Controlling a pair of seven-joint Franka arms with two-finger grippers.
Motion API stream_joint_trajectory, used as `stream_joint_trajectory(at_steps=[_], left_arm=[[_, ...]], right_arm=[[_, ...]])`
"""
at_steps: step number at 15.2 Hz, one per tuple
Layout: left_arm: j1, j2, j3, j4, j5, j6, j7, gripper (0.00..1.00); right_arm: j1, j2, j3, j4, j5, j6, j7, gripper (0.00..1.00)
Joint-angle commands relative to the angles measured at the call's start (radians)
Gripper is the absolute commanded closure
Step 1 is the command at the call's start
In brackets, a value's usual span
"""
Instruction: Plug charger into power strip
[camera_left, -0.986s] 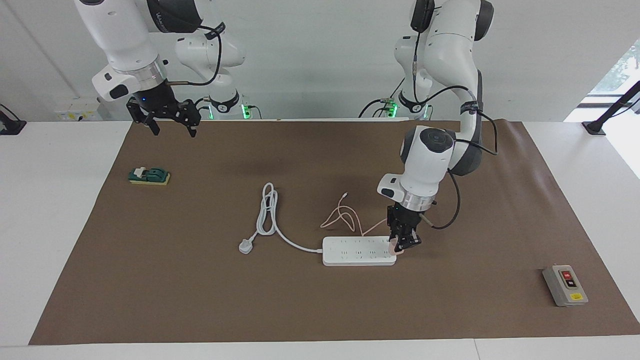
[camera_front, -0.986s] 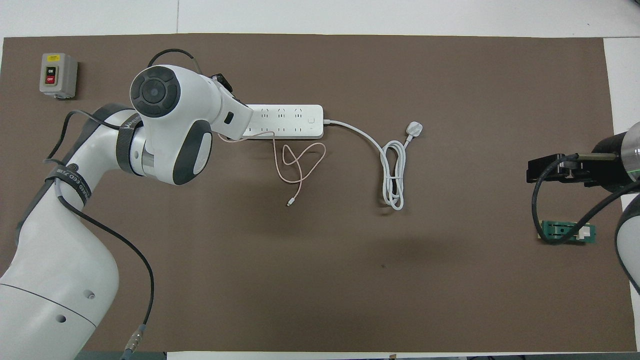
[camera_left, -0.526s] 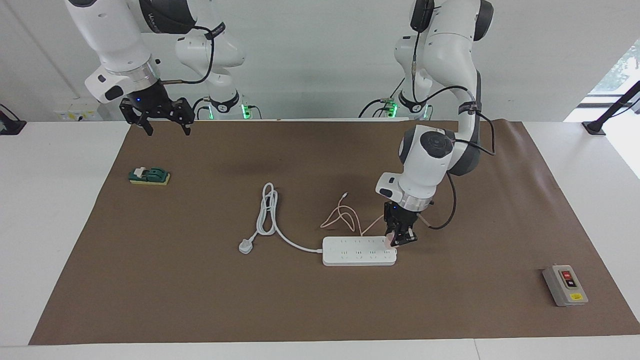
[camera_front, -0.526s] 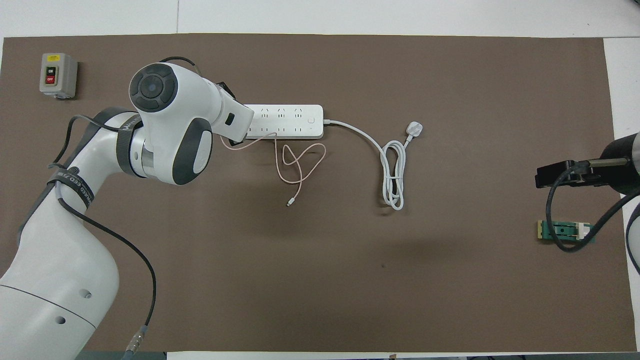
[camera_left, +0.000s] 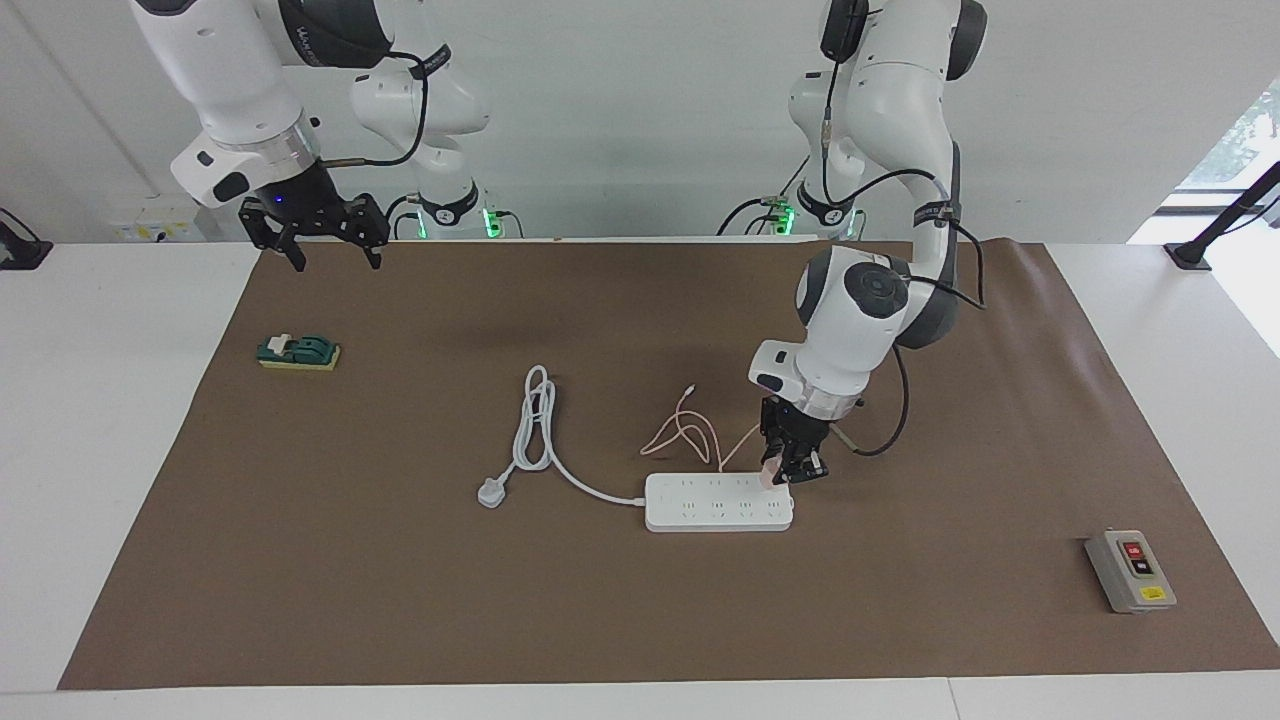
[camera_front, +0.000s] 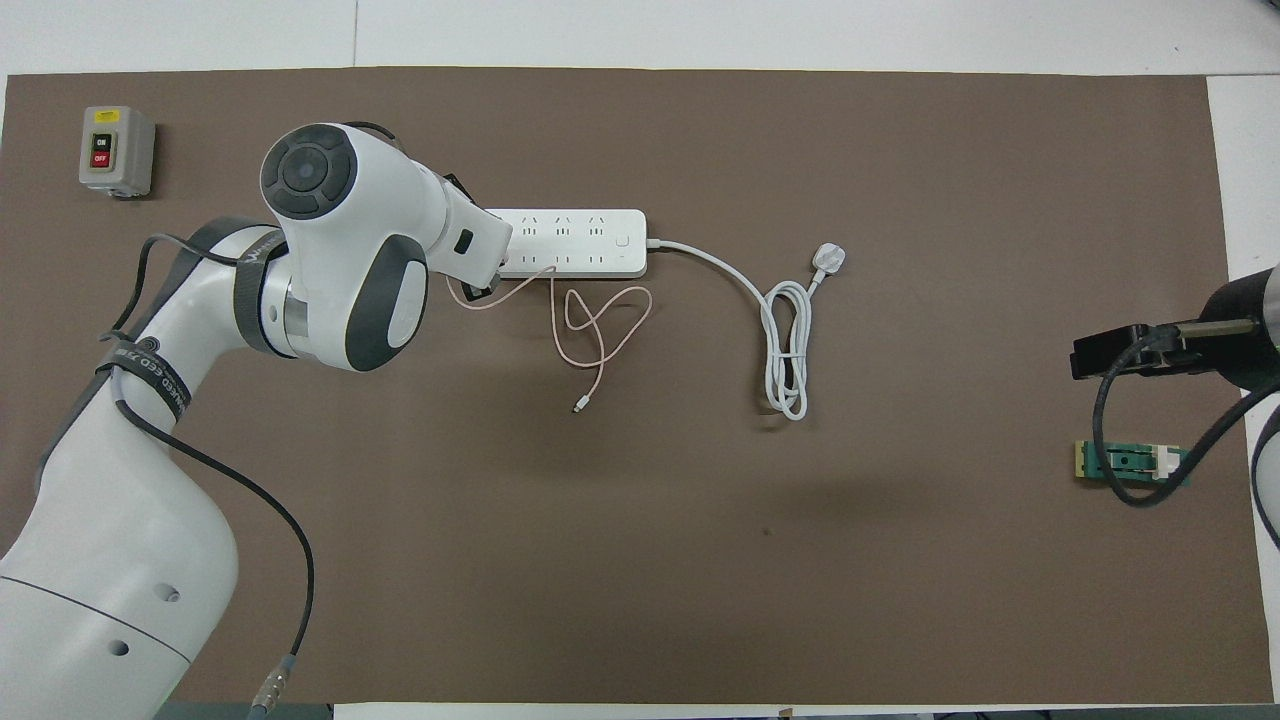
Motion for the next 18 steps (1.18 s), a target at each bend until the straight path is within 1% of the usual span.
stream_joint_trajectory(at_steps=[1,5,9,12,18], left_arm=[[-0.006,-0.027,0.008,-0.014,-0.015,-0.056,0.013,1.00],[-0.033,-0.025,0.008,-0.013,-0.016,-0.039,0.005,1.00],[-0.021,-0.021,0.008,-0.001,-0.026,-0.022,0.002,1.00],[-0.024,-0.022,0.011,-0.013,-0.024,-0.018,0.004,1.00],[-0.020,-0.018,0.016,-0.007,-0.016,0.016,0.004,1.00]], right_arm=[[-0.014,0.008,0.011,0.016,-0.019,-0.021,-0.026,0.00],[-0.014,0.005,0.011,0.015,-0.019,-0.027,-0.016,0.00],[-0.014,0.005,0.013,0.015,-0.018,-0.027,-0.016,0.00],[-0.014,0.005,0.011,0.015,-0.018,-0.027,-0.016,0.00],[-0.014,0.005,0.013,0.015,-0.018,-0.027,-0.016,0.00]])
